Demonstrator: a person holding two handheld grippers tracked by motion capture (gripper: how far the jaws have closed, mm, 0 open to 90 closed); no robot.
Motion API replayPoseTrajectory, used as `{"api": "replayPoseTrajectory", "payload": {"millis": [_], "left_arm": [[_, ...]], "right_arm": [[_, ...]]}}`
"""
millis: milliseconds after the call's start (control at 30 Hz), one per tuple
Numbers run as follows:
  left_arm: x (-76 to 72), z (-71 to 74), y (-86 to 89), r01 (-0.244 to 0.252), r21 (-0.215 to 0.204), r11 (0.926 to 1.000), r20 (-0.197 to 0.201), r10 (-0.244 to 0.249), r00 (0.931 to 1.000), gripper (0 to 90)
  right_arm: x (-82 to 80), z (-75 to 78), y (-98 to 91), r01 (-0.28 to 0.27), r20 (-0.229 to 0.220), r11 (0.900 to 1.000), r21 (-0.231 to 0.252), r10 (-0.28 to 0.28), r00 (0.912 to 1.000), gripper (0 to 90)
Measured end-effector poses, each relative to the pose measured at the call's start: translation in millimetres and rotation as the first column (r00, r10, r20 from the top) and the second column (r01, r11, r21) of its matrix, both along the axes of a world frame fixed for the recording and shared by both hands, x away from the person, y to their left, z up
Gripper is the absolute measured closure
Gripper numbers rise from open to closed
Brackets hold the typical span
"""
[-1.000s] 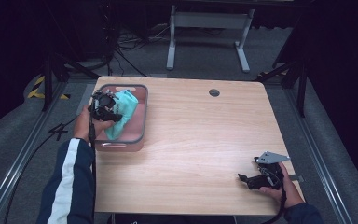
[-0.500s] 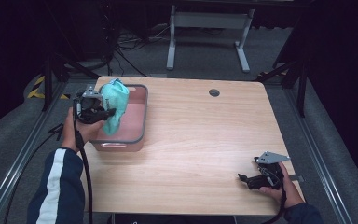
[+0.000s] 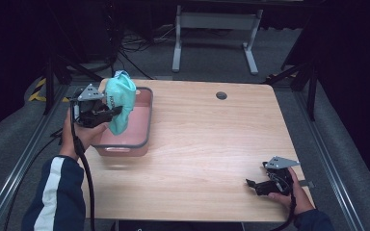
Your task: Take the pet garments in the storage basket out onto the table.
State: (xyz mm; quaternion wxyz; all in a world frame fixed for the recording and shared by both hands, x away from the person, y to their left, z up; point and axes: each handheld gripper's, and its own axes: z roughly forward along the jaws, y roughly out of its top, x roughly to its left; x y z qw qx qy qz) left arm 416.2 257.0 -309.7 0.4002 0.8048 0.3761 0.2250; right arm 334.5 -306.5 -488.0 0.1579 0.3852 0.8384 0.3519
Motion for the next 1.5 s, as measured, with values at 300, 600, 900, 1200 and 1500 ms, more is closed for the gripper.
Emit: {"api": "replayPoseTrajectory", "payload": {"millis": [300,600,900,1200,1500], "left_arm": [[-9.2,11.5,-27.0,0.085,0.031,0.9959,0.012,-0.086,0.9962,72.8],[-12.3,14.9,-53.2,0.149,0.038,0.9881,0.02,-0.15,0.9885,72.8],[-8.8,9.7,-80.3,0.209,0.054,0.9765,-0.002,-0.209,0.9779,72.8],[-4.6,1.9,-111.5,0.271,0.089,0.9584,-0.029,-0.27,0.9625,72.8],[0.1,-10.9,-136.6,0.316,0.105,0.9431,-0.064,-0.31,0.9485,72.8]], "right_arm": [[-0.1,0.0,0.0,0.001,0.0,1.0,0.0,-0.001,1.0,1.3],[-0.1,0.0,0.0,0.001,0.0,1.0,0.0,-0.001,1.0,1.3],[-0.2,0.0,0.1,0.002,-0.001,1.0,0.0,-0.002,1.0,1.3],[-0.1,0.0,0.0,0.001,0.0,1.0,0.0,-0.001,1.0,1.3],[-0.1,0.1,0.1,0.001,-0.001,1.0,0.001,-0.001,1.0,1.3]]}}
